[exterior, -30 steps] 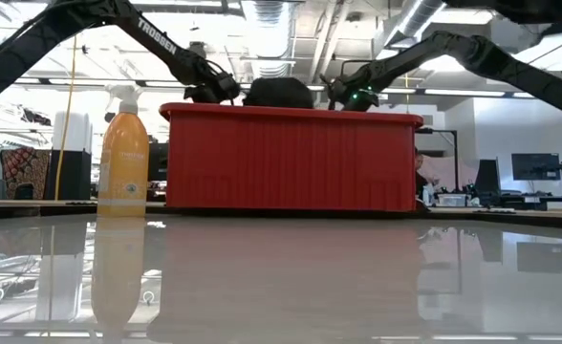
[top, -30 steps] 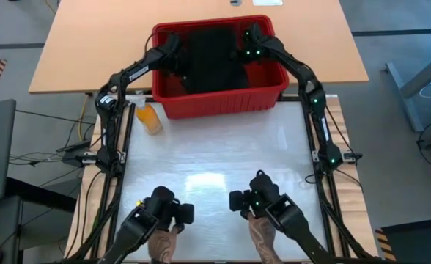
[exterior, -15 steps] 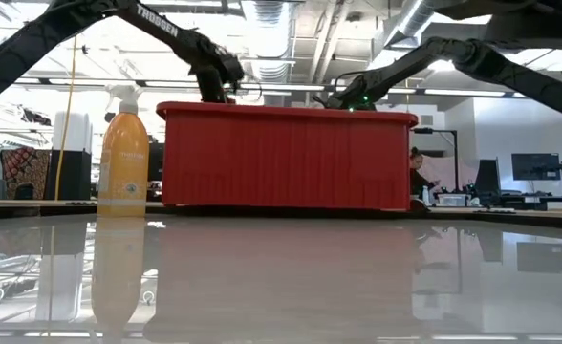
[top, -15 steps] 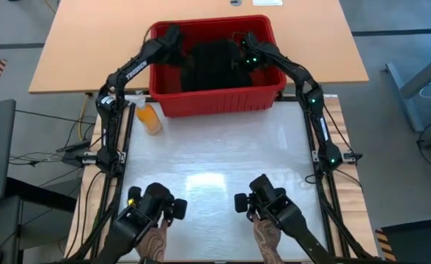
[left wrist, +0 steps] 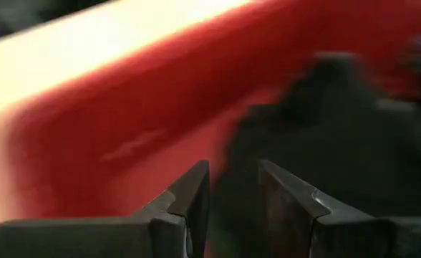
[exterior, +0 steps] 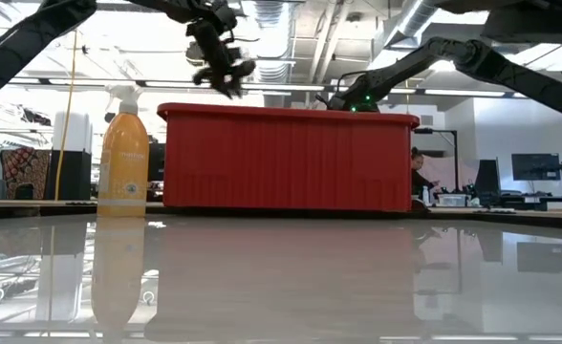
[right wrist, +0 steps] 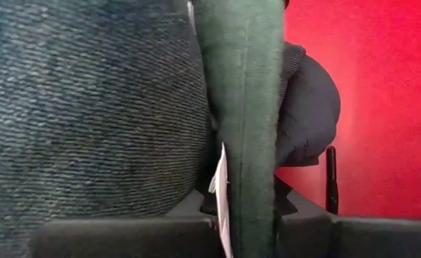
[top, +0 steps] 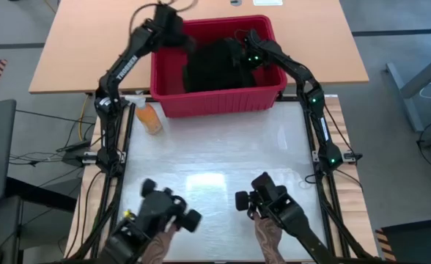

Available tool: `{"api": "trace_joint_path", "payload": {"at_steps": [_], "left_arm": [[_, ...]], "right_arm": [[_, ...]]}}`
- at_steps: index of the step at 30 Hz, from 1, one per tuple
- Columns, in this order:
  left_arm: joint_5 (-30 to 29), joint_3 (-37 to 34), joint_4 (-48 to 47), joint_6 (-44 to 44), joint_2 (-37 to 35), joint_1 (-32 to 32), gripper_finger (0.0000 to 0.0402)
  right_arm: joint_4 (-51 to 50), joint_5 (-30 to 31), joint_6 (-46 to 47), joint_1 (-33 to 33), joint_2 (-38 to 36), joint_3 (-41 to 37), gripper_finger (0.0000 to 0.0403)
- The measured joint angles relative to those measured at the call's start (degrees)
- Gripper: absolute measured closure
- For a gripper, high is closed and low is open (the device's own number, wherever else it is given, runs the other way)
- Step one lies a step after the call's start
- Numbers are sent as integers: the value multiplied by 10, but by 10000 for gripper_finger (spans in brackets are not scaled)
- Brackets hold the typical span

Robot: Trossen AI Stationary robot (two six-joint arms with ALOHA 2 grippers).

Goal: Fold Laundry from Bin
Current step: Put the folded clothes into the red laundry bin, then return to Home Position

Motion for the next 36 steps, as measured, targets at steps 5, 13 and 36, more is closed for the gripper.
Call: {"api": "trace_joint_path", "payload": {"at_steps": [5,13,36], "left_arm": [[57,-74,77,-1,1,-43,307],[31,-215,168,-20,5,-71,346],[24,-197,194,-16,-22,-63,391]], "right_arm": [[-3,-2,-12,0,0,28,349],[-23,-8,-54,-1,-12,50,339],[-122,19,-255,1,-163,50,201]]}}
